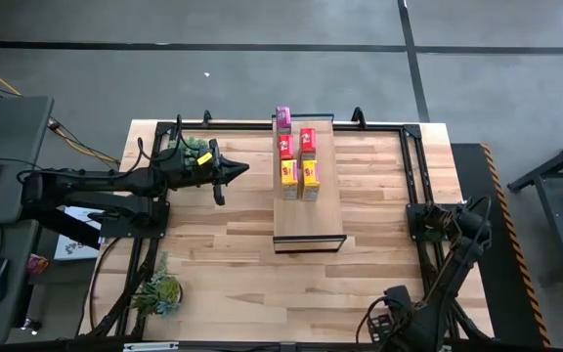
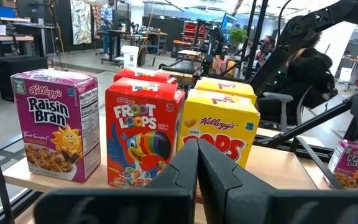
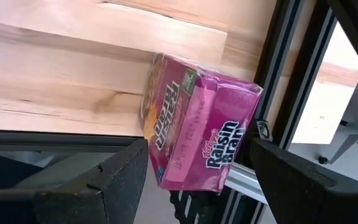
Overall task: Stack cereal on shelf
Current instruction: Put the violet cereal box aligned with the other violet cereal box on the shelf
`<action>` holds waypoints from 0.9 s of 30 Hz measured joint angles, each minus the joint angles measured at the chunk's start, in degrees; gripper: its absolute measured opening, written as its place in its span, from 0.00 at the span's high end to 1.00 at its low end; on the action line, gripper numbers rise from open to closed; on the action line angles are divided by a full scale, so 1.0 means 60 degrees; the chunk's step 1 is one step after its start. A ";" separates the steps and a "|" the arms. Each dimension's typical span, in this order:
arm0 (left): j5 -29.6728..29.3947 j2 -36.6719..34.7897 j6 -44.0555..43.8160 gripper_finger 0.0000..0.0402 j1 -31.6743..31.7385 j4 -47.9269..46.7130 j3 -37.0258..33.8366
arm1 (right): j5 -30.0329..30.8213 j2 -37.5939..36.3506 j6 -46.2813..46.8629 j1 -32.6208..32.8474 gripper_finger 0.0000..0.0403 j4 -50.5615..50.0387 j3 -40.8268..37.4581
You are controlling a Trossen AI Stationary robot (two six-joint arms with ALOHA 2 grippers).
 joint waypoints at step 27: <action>0.0000 0.0000 -0.0003 1.00 0.0000 -0.0141 0.0000 | 0.0188 0.0004 -0.0432 0.0040 0.31 0.0713 -0.0783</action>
